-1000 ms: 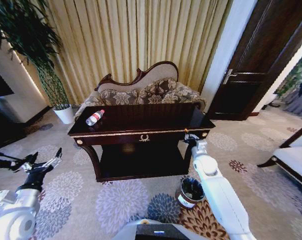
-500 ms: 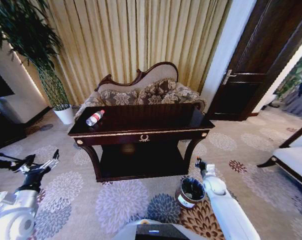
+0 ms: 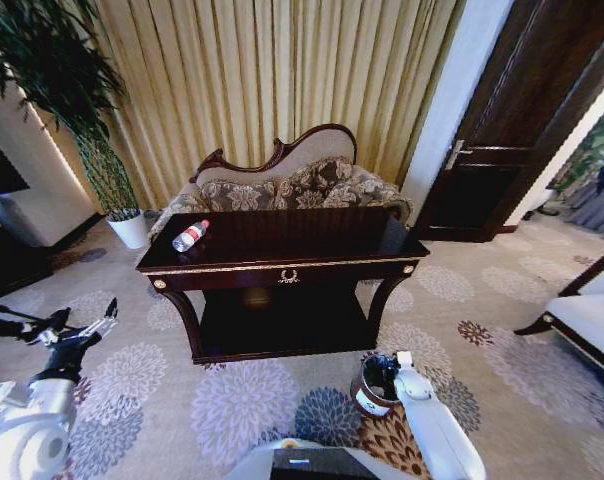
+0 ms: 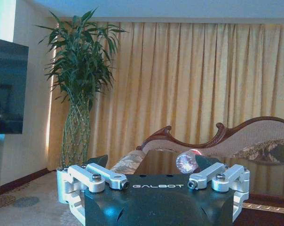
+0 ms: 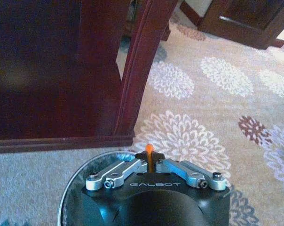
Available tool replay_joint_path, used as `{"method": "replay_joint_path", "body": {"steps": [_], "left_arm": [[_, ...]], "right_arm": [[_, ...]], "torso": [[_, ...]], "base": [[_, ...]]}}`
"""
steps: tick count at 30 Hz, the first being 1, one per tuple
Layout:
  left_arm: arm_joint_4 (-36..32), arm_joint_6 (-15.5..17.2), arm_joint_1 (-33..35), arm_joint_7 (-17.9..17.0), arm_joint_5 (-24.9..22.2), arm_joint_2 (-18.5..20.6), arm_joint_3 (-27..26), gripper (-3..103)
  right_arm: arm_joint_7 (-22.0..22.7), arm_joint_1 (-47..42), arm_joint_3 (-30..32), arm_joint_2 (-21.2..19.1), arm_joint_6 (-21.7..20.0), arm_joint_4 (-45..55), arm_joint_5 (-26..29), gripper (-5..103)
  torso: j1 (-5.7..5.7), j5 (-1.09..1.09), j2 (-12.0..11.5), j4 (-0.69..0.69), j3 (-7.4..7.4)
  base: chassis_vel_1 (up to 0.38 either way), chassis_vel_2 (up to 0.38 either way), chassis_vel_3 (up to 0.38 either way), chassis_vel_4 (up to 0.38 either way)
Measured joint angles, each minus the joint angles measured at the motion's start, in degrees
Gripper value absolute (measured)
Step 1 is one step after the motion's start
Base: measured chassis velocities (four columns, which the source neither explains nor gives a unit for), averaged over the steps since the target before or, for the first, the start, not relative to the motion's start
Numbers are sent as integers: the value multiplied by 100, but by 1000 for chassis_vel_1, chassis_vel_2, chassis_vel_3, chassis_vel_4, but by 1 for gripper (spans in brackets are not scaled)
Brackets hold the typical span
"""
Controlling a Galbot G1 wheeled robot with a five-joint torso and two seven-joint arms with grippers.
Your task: Move to the front of the table and place the trash on the table into the trash bin.
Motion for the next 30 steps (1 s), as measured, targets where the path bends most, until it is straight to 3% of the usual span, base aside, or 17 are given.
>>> {"method": "replay_joint_path", "body": {"steps": [10, 12, 14, 15, 16, 19, 21, 23, 27, 30], "left_arm": [[-17, 2, -31, 14, 8, 20, 42, 100], [-27, 6, -34, 16, 11, 20, 51, 100], [-39, 12, -35, 17, 13, 20, 62, 100], [-42, 13, -34, 18, 13, 20, 63, 100], [-42, 13, -34, 18, 13, 20, 63, 100], [-43, 10, -9, 23, 13, 14, 63, 100], [-44, 4, 2, 24, 13, 13, 60, 100], [-51, -22, 25, 32, 10, 13, 40, 100], [-66, -28, 31, 34, 7, 17, 28, 100], [-82, -30, 37, 36, 4, 21, 22, 100]], "right_arm": [[0, 126, 7, 4, 53, -545, -238, 1], [1, 120, 14, -11, 56, -550, -251, 5], [1, 110, 28, -25, 109, -549, -260, 11], [1, 106, 36, -26, 144, -541, -286, 22], [1, 106, 36, -26, 144, -541, -286, 22], [1, 87, 68, -28, 168, -459, -338, 38], [0, 81, 75, -28, 168, -436, -345, 38], [1, 79, 91, -23, 170, -400, -353, 54], [1, 74, 95, -21, 170, -384, -361, 59], [1, 49, 105, -19, 170, -355, -368, 76]], "torso": [[0, 0, 0, 0, 0], [0, -1, 0, 0, 0], [0, -1, 0, -1, 0], [0, 0, 0, -1, 0], [0, 0, 0, -1, 0], [0, -1, 0, 0, 0], [0, -1, 0, -1, 0], [0, -1, 0, 0, 0], [0, -1, 0, 0, 0], [0, -1, 0, -1, 0]], "base": [[0, 0, 0, 0], [0, 0, 0, 0], [0, 0, 0, 0], [0, 0, 0, 0], [0, 0, 0, 0], [0, 0, 0, 0], [0, 0, 0, 0], [0, 0, 0, 0], [0, 0, 0, 0], [0, 0, 0, 0]]}}
